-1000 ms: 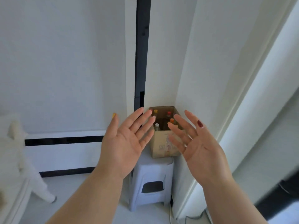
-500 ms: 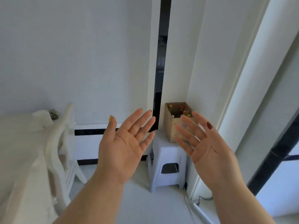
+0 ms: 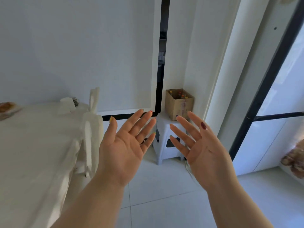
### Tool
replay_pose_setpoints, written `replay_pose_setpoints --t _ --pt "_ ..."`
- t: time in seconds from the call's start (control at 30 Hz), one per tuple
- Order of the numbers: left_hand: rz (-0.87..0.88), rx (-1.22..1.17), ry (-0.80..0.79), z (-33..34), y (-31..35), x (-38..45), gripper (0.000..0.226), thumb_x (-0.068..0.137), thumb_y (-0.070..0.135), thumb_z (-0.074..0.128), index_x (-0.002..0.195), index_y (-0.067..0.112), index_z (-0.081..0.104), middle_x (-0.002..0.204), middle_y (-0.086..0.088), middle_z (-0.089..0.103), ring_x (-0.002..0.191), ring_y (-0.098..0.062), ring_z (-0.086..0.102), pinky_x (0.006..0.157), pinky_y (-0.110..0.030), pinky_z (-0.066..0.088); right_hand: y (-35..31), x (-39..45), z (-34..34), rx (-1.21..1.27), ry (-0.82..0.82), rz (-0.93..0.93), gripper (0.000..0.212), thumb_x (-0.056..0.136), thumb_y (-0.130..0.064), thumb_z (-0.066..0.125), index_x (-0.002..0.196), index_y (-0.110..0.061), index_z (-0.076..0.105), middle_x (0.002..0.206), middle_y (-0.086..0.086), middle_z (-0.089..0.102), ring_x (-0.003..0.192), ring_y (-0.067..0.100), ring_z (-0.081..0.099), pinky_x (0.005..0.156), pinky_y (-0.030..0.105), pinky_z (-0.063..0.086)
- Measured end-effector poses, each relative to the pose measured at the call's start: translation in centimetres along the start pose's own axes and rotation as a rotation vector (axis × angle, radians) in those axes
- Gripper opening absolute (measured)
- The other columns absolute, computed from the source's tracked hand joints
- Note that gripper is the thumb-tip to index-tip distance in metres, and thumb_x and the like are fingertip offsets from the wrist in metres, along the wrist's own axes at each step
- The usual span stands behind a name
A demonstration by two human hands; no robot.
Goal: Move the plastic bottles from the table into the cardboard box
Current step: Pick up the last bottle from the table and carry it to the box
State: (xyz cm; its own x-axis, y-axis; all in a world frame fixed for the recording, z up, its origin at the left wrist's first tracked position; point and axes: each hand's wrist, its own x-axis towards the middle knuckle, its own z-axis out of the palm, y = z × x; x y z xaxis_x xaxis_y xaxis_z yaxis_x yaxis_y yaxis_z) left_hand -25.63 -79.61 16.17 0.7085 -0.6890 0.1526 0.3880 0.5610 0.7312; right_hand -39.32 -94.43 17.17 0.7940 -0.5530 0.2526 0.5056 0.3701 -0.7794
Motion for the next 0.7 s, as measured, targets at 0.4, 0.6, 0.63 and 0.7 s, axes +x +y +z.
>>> replay_pose_setpoints --t 0.4,0.6,0.63,0.7 --pt "0.029 -0.051 -0.059 1.9 4.6 -15.3 0.075 0.089 0.062 0.040 0.147 0.015 0.049 0.149 -0.008 0.056 0.138 -0.026 0.052 0.112 -0.048 0.035 -2.1 -13.7 7.7 -0.018 -0.047 -0.015 0.048 0.087 -0.031 0.060 0.134 -0.018 0.059 0.135 0.009 0.064 0.122 0.035 0.061 0.099 0.050 0.049" --pt "0.054 -0.059 -0.074 2.5 6.0 -22.6 0.078 0.085 0.062 0.047 0.146 0.015 0.050 0.150 -0.008 0.055 0.139 -0.027 0.050 0.114 -0.048 0.031 -2.4 -20.1 11.2 0.010 -0.058 -0.005 0.048 0.091 -0.029 0.054 0.138 -0.017 0.054 0.136 0.009 0.064 0.123 0.035 0.061 0.100 0.048 0.050" --pt "0.058 -0.054 -0.068 2.5 6.4 -23.8 0.078 0.084 0.062 0.048 0.146 0.015 0.050 0.150 -0.008 0.055 0.139 -0.027 0.050 0.115 -0.049 0.030 -2.4 -21.1 11.8 0.010 -0.057 -0.003 0.049 0.091 -0.029 0.053 0.138 -0.017 0.054 0.136 0.009 0.064 0.123 0.035 0.061 0.100 0.048 0.049" --pt "0.057 -0.055 -0.060 2.4 7.1 -26.0 0.078 0.084 0.062 0.048 0.146 0.014 0.050 0.150 -0.008 0.055 0.140 -0.028 0.049 0.115 -0.049 0.030 -2.6 -22.9 12.8 0.012 -0.067 0.003 0.049 0.091 -0.030 0.053 0.138 -0.017 0.054 0.136 0.009 0.064 0.123 0.034 0.061 0.101 0.049 0.049"
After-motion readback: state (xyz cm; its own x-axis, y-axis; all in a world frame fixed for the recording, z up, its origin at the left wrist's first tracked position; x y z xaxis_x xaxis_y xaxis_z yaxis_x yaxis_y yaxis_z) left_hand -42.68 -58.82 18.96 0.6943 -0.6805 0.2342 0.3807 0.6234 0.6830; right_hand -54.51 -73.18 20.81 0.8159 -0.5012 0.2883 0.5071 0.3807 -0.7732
